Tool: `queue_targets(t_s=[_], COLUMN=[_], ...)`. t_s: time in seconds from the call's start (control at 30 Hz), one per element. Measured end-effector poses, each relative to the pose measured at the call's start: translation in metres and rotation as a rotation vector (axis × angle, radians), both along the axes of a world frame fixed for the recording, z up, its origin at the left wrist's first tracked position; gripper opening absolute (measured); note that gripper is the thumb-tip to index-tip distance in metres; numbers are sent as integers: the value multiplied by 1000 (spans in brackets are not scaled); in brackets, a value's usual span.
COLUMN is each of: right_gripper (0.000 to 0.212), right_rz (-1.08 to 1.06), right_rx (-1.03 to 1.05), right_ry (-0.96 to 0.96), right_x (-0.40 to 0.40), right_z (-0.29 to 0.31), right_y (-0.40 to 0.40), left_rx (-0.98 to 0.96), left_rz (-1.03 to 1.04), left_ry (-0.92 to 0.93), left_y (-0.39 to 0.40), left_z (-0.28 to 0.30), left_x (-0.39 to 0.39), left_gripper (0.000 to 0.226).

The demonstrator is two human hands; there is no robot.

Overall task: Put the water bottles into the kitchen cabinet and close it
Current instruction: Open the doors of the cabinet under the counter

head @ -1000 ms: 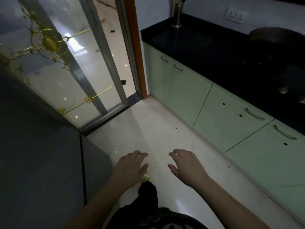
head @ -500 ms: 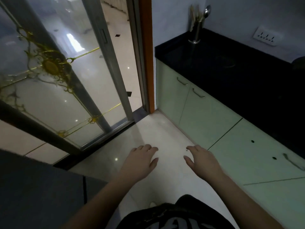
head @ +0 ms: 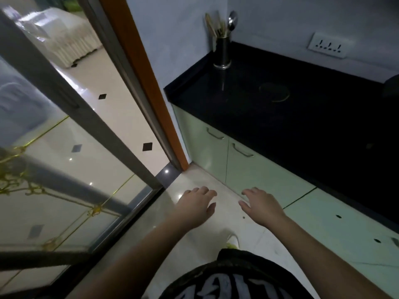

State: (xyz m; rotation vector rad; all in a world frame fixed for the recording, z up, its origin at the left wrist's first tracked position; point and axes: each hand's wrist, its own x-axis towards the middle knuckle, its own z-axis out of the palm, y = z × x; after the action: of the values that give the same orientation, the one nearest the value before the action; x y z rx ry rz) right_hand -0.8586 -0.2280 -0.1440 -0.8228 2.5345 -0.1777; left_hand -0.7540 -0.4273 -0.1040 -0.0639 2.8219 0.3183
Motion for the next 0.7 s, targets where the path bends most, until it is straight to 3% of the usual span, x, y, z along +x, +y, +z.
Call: queue_targets(t_s=[0.2, 0.4, 0.7], right_gripper=[44, 41, 59], right_rz=[113, 145, -65], right_rx=[83, 67, 102], right_ry=[13, 75, 113], right_x=[-67, -87, -114], right_z=[-26, -50, -85], right_y=[-31, -59, -122], left_rx=[-62, -98, -43], left_rz=[-33, -130, -300], left_ry=[-208, -262, -201], left_y=[-21, -45, -106], left_z=[-47, -79, -110], left_x=[-48, -73, -152], left_gripper=[37, 38, 53])
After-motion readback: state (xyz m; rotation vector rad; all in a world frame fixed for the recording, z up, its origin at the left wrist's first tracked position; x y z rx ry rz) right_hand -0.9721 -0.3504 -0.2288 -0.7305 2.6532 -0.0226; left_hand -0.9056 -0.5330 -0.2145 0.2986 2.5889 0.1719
